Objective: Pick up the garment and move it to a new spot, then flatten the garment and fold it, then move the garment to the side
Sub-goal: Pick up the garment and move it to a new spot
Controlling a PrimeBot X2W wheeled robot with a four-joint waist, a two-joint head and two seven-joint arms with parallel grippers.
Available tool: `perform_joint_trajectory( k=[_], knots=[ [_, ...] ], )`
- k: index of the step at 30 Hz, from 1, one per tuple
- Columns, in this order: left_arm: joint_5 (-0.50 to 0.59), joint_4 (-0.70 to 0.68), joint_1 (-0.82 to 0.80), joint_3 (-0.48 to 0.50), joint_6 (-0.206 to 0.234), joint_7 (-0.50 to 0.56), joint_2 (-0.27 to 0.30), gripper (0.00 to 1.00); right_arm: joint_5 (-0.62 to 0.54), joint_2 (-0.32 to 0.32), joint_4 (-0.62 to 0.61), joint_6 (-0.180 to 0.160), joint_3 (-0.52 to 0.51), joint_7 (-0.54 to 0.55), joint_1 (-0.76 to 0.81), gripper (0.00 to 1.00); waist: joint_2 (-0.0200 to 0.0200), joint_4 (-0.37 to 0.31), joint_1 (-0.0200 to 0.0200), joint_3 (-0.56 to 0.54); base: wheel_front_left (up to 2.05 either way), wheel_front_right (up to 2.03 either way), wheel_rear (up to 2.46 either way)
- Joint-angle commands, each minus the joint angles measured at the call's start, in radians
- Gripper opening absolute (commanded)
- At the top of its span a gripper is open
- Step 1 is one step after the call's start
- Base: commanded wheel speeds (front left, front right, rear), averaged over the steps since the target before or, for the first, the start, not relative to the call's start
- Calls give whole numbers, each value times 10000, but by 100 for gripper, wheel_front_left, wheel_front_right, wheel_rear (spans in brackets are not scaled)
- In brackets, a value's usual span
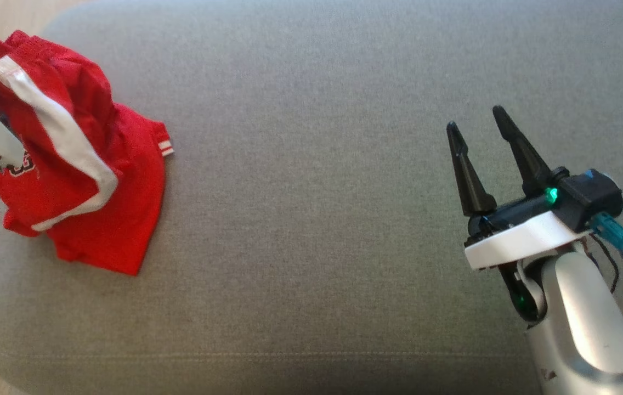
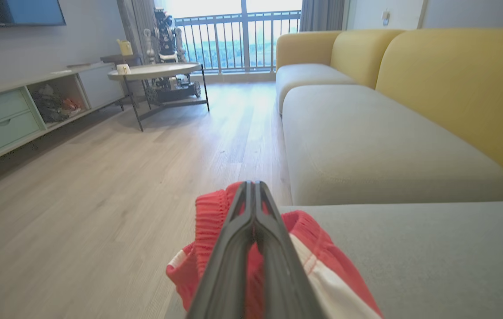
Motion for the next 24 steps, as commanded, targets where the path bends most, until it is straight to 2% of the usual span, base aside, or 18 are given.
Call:
perform_joint_trajectory(
  k=[1, 8, 14, 19, 24],
  knots=[
    [55, -508, -183, 469, 143, -235, 537, 0, 77, 24, -266, -2, 213, -92, -27, 100, 0, 133, 1, -335, 0, 0, 0],
    [-17, -2021, 291, 647, 521, -859, 352, 0, 209, 24, -114, -2, 194, -92, 191, 100, 0, 143, 1, -1138, 0, 0, 0],
    [13, -3841, 583, 286, 737, -755, -92, 0, 267, 24, -71, -2, 1, -92, 313, 100, 0, -79, 1, -1596, 0, 0, 0],
    [48, -5080, 411, -355, 910, -339, -753, 0, 374, 24, -114, -2, -54, -92, 274, 100, 0, -612, 1, -1712, 0, 0, 0],
    [104, -5744, -88, -938, 1071, 7, -1396, 0, 547, 24, -167, -2, -143, -92, 134, 100, 0, -1494, 1, -1569, 0, 0, 0]
  ],
)
